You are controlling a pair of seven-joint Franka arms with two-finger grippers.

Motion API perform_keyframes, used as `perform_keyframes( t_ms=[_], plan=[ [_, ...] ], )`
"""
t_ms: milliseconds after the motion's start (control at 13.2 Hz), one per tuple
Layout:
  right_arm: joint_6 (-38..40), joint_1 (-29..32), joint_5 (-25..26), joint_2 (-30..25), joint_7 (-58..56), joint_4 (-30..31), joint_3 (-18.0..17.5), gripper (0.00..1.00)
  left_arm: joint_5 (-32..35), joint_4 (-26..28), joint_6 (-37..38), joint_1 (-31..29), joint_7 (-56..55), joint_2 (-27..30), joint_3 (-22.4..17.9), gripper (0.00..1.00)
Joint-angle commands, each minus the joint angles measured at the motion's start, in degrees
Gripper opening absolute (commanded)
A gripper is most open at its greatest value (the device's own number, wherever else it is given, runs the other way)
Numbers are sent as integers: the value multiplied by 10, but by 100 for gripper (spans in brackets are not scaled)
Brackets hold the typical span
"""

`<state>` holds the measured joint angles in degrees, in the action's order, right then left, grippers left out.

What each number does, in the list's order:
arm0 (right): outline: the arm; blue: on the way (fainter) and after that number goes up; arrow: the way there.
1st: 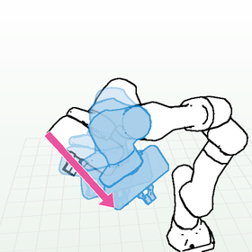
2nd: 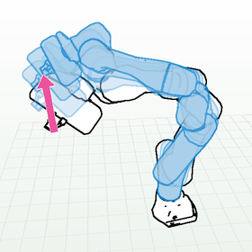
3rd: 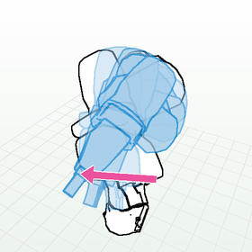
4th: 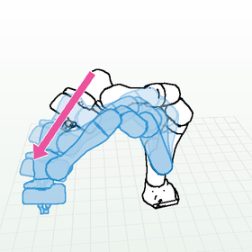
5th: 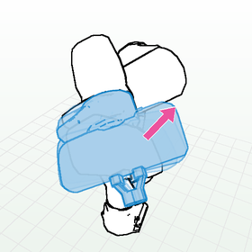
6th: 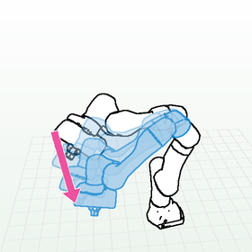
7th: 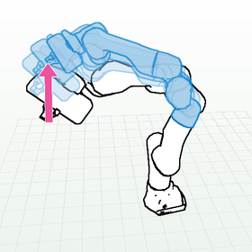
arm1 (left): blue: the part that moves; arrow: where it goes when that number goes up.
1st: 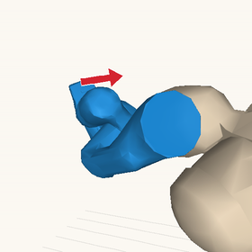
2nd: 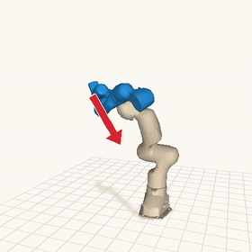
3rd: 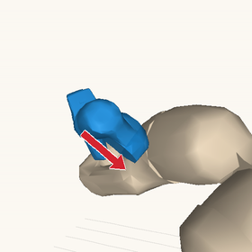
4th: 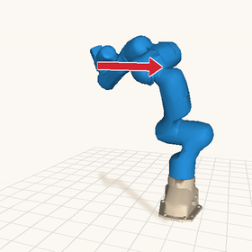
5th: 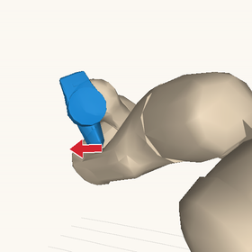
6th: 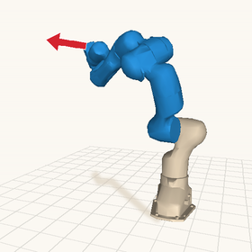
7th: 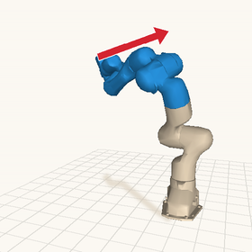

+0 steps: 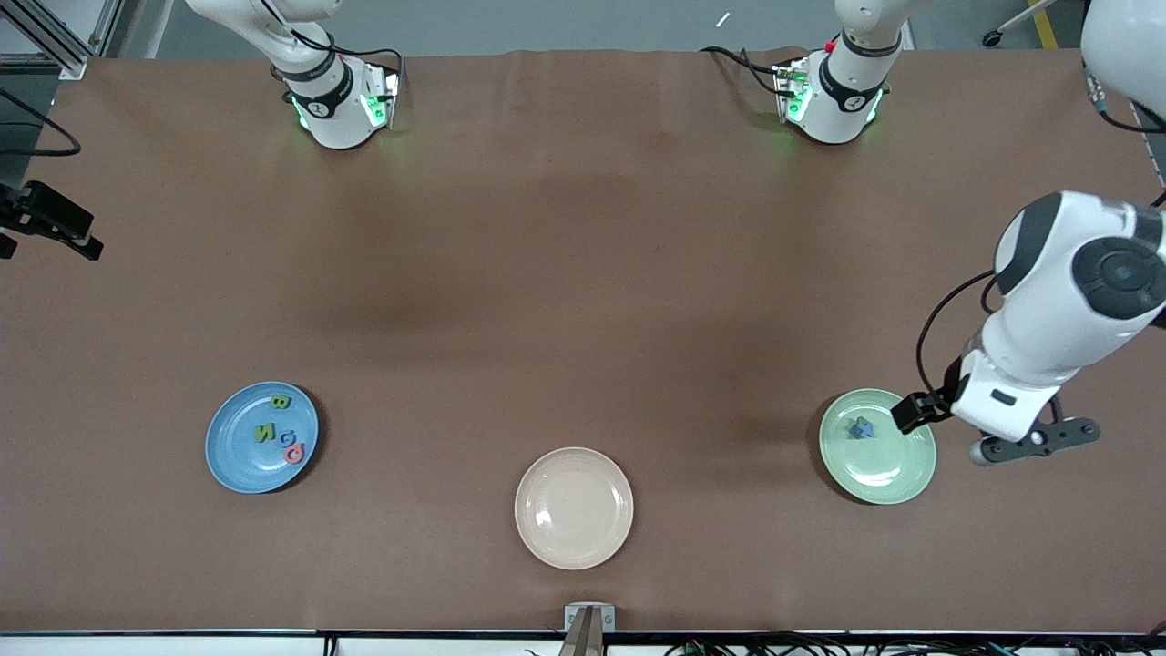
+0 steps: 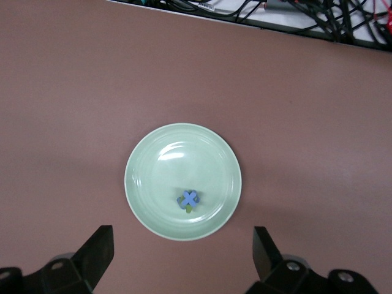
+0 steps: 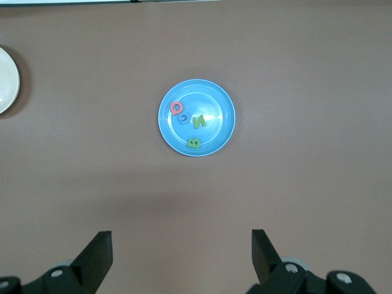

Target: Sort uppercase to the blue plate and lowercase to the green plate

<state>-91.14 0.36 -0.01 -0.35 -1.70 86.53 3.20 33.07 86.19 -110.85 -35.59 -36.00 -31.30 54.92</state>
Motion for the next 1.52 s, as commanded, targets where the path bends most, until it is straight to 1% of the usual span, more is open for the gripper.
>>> perform_keyframes(
  t_ms=[0,152,303,379,455,531,606,682,1061,1289,1440],
  plan=[
    [1,3,-7,-16,7,14,-2,100,-26,-39,91,-47,18,9,77,100],
    [1,3,-7,-16,7,13,-2,100,-27,-63,159,-82,19,9,132,100],
    [1,3,-7,-16,7,13,-2,100,-28,-73,226,-137,19,12,201,100],
    [1,3,-7,-16,7,13,-2,100,-28,-74,247,-175,22,11,244,100],
    [1,3,-7,-16,7,13,-2,100,-28,-74,254,-211,31,11,278,100],
    [1,3,-7,-16,7,14,-2,100,-29,-74,264,-235,57,12,303,100],
    [1,3,-7,-16,7,14,-1,100,-27,-74,293,-236,77,22,305,100],
    [1,3,-7,-16,7,14,-1,100,-27,-75,307,-236,81,26,309,100],
    [1,3,-7,-16,7,13,-1,100,-28,-75,315,-237,85,32,322,100],
    [1,3,-7,-16,7,13,-2,100,-27,-74,315,-238,85,29,337,100],
    [0,3,-7,-16,6,13,-2,100,-28,-74,315,-236,86,31,334,100]
  ],
)
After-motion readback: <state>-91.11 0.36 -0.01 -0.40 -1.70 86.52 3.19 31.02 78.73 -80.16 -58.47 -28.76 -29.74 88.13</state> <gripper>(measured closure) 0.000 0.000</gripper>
